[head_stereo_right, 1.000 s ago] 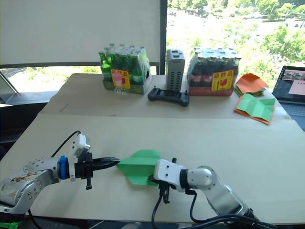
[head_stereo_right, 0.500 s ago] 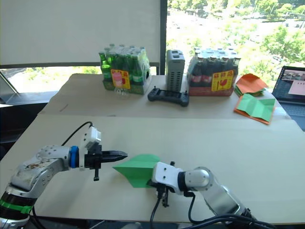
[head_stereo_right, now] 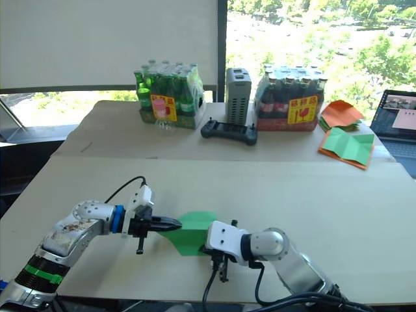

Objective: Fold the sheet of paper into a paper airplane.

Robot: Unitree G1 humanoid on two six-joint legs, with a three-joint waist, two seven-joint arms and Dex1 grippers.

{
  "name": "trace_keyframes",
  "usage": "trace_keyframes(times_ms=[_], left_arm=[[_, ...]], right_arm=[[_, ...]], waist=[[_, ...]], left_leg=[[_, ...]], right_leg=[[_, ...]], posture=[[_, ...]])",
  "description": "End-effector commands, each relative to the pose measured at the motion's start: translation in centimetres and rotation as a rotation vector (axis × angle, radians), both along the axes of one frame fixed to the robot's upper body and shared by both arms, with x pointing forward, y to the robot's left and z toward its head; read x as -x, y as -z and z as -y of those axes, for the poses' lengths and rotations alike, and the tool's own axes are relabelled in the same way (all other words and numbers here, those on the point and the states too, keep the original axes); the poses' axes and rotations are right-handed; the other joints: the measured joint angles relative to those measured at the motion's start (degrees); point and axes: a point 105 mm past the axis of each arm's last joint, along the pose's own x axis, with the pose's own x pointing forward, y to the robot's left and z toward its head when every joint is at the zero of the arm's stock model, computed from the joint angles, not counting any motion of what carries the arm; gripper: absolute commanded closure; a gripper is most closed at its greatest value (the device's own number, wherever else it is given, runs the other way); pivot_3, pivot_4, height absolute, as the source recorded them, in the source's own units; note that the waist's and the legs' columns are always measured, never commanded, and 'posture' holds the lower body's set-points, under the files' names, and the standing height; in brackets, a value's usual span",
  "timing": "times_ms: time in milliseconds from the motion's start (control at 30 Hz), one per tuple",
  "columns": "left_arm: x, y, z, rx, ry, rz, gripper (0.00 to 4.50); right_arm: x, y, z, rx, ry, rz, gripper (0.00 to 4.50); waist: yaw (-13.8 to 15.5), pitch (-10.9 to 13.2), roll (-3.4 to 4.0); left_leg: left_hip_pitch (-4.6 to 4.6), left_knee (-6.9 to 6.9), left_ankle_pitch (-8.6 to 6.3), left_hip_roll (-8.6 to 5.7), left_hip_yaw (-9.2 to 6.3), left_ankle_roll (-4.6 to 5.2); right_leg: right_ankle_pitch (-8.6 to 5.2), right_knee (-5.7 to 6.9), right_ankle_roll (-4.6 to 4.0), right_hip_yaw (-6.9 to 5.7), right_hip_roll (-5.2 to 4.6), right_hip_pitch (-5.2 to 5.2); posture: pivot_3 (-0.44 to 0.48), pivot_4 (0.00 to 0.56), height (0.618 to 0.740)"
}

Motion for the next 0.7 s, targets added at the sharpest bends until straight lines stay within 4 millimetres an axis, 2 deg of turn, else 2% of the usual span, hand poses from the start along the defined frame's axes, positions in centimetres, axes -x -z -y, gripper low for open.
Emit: trace_keyframes(times_ms=[33, 233, 433, 567, 700], left_arm=[[0.8, 0.1, 0.1, -0.020, 0.029, 0.010, 4.50], [1.2, 0.4, 0.1, -0.020, 0.026, 0.004, 4.50], [1.7, 0.7, 0.5, -0.034, 0.045, 0.012, 4.50], [2.3, 0.5, 1.5, -0.016, 0.073, 0.018, 4.50], [2.6, 0.6, 1.6, -0.024, 0.084, 0.022, 4.50]], right_arm=[[0.1, 0.4, -0.1, 0.017, 0.004, -0.009, 4.44], [0.0, 0.4, -0.1, 0.015, 0.010, -0.008, 4.44], [-0.1, -0.9, 0.3, -0.012, 0.023, -0.003, 4.44], [1.3, -2.0, 1.1, -0.038, 0.024, -0.044, 4.44], [2.1, -3.0, 1.7, -0.080, 0.032, -0.094, 4.44]], waist=[[-0.02, 0.00, 0.00], [0.05, 0.00, 0.00], [0.14, 0.00, 0.00], [0.40, 0.00, 0.00], [0.24, 0.01, 0.00]], left_leg=[[0.00, 0.00, 0.00, 0.00, 0.00, 0.00], [0.00, 0.00, 0.00, -0.01, -0.01, 0.00], [-0.01, 0.01, 0.00, -0.01, -0.01, 0.00], [-0.09, 0.02, -0.01, -0.04, -0.03, 0.02], [-0.10, 0.01, -0.01, -0.02, -0.05, 0.02]], right_leg=[[0.00, 0.00, 0.00, -0.01, 0.00, 0.00], [0.00, 0.02, 0.00, -0.01, 0.00, 0.00], [0.00, 0.02, 0.00, -0.01, 0.00, -0.01], [0.00, -0.01, 0.00, -0.02, -0.03, -0.03], [0.00, -0.06, 0.01, -0.05, -0.04, -0.02]], posture=[[0.000, 0.150, 0.675], [0.000, 0.150, 0.675], [0.000, 0.150, 0.675], [0.000, 0.150, 0.675], [0.000, 0.150, 0.675]])
